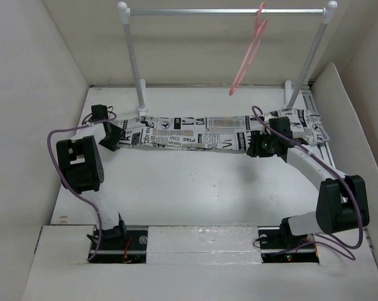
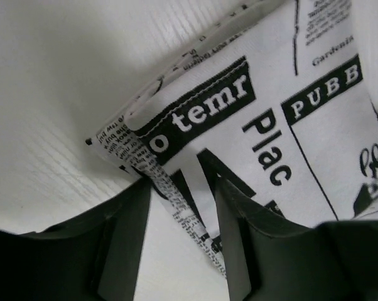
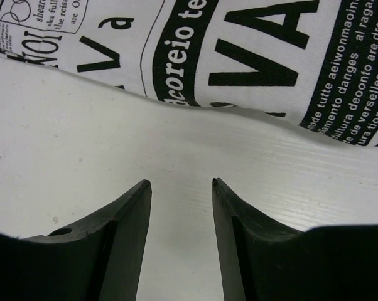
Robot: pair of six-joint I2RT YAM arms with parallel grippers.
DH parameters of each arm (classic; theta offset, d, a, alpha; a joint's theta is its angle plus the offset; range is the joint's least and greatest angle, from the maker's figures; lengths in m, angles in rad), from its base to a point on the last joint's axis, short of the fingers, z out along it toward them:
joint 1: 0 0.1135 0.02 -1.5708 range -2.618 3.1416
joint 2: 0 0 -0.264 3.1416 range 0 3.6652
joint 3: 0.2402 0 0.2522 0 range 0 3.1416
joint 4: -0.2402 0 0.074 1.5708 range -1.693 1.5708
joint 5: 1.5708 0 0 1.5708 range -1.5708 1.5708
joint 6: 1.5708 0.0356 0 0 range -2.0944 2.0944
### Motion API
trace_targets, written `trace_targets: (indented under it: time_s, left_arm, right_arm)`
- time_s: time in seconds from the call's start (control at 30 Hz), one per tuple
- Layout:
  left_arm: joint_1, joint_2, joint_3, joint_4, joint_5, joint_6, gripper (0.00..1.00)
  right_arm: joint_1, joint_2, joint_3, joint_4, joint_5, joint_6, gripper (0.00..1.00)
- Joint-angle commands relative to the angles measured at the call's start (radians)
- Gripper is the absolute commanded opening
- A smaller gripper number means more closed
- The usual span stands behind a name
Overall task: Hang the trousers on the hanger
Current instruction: Fold the trousers at the center of the board.
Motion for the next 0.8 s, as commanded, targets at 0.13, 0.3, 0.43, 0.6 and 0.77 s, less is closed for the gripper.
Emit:
trace_targets:
  time_s: [0.13,0.3,0.43,0.6,0.77]
  left_arm:
    - [-0.008,0.113,0.055,-0.084,-0.091,0.011,0.00]
    - [0.038,0.067,0.053,-0.111,-0.149,0.096,0.00]
    - [0.051,0.006,0.047,-0.139,-0.236,0.168,0.00]
    - [0.051,-0.062,0.015,-0.136,-0.264,0.202,0.00]
    - [0.051,-0.060,0.013,-0.142,-0.296,0.239,0.00]
  right_arm:
    - [0.019,-0.009,0.039,0.044,-0.009,-0.027,0.49]
    - [-0.006,-0.010,0.031,-0.006,0.017,-0.036,0.58]
    - [-0.155,-0.024,-0.030,-0.042,0.054,-0.005,0.77]
    - [-0.527,0.052,-0.099,0.113,-0.161,0.141,0.85]
    - [-0.666,0.148,-0.078,0.263,-0.200,0.266,0.86]
